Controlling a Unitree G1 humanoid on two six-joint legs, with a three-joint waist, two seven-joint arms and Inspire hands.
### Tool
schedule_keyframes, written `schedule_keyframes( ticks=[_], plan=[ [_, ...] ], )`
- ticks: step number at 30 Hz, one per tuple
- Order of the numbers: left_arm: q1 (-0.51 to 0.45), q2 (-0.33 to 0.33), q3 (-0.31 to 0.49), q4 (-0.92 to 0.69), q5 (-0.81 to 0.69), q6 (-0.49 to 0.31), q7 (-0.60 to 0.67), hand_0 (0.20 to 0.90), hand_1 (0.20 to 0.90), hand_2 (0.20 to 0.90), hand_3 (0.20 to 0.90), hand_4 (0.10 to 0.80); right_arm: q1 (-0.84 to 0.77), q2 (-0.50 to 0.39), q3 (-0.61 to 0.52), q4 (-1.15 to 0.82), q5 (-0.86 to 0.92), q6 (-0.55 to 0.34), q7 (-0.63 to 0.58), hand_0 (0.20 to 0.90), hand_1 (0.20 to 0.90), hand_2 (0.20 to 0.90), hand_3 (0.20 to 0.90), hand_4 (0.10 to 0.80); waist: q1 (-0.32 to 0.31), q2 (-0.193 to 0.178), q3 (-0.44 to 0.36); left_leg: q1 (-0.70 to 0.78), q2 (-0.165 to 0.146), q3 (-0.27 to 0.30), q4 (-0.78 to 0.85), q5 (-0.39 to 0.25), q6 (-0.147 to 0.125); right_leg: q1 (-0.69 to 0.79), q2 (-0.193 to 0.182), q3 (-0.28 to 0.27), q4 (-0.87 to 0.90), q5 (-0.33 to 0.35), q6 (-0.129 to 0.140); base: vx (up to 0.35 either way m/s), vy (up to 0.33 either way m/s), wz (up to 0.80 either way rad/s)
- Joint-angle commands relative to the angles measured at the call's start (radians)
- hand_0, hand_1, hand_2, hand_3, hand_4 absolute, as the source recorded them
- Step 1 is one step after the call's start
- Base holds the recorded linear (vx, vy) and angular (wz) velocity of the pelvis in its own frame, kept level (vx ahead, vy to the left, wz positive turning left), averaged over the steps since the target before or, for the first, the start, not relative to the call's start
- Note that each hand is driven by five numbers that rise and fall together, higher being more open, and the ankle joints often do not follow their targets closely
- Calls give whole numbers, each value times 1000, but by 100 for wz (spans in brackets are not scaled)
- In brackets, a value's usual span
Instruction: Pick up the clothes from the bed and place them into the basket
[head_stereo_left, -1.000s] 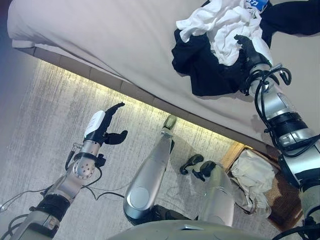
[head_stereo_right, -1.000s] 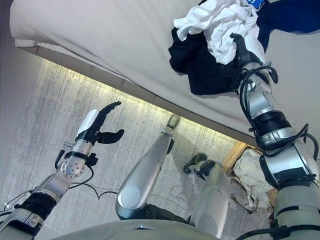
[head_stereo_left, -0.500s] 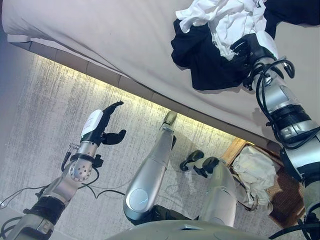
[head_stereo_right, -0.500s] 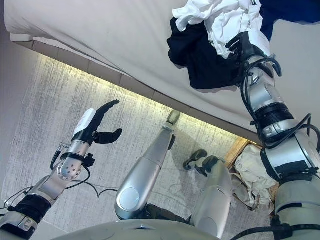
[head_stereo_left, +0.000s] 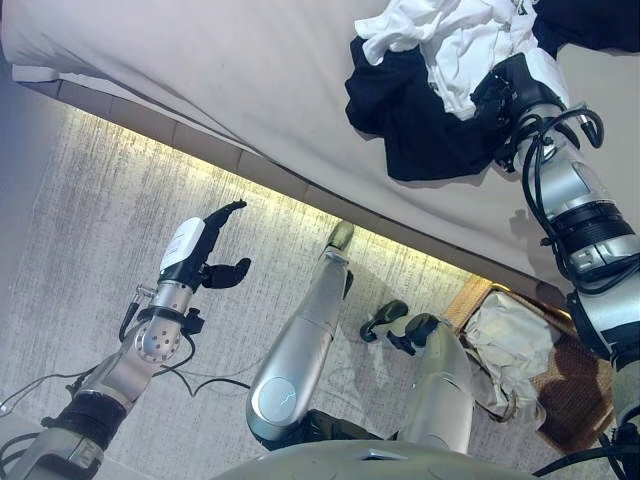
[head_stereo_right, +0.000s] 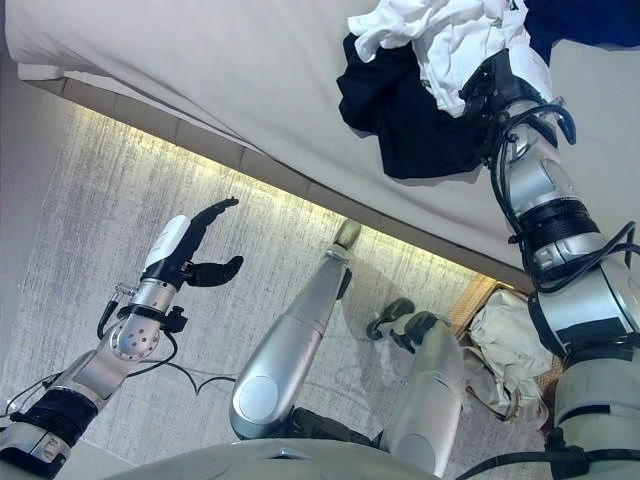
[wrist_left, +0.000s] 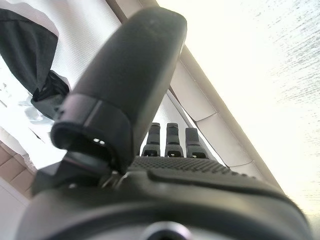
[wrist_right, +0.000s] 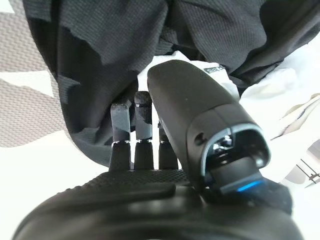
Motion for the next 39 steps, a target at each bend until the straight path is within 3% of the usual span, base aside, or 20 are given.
schedule_keyframes(
  ticks=[1,3,4,10,17,27,39],
  plan=[
    [46,20,54,-97,-22,-83,56,900,900,900,900,800,-117,-116,40,-16,-15,-38,-61,300,300,300,200,100,9,23,-40,93,-34,65,131,-239,74,36,106,-10,-86,133,-12,0,0,0],
    [49,18,54,-96,-16,-93,62,900,900,900,900,800,-118,-118,36,-13,-24,-40,-71,818,818,818,804,704,10,24,-40,104,-33,65,118,-236,73,44,107,-10,-93,134,-11,0,0,0],
    [52,18,55,-106,-10,-96,67,900,900,900,900,800,-122,-121,34,-13,-28,-42,-92,900,900,900,900,800,11,26,-40,106,-31,66,113,-234,74,44,105,-11,-94,135,-10,0,0,0],
    [65,20,58,-140,-3,-97,86,900,900,900,900,800,-132,-127,10,-38,-50,-38,-170,900,900,900,900,800,9,36,-40,81,-38,70,151,-253,80,12,103,-7,-61,122,-17,0,0,0],
    [65,23,49,-169,59,-101,122,900,900,900,900,800,-155,-124,21,-50,-105,-7,-182,900,900,900,900,800,8,46,-40,49,-43,75,182,-265,88,-28,108,3,-23,105,-24,46,14,-1],
    [43,64,87,-284,54,-82,139,900,900,900,900,800,-240,-153,114,-9,-124,37,-138,900,900,900,900,800,18,57,-40,-63,-52,84,255,-278,102,-147,95,-1,53,93,-21,63,-1,2],
    [-35,67,47,-328,47,-128,173,900,900,900,900,800,-356,-138,208,129,-32,34,-143,900,900,900,900,800,19,90,-40,-235,-47,128,345,-281,117,-325,76,8,165,78,-9,11,-1,2]
  ],
)
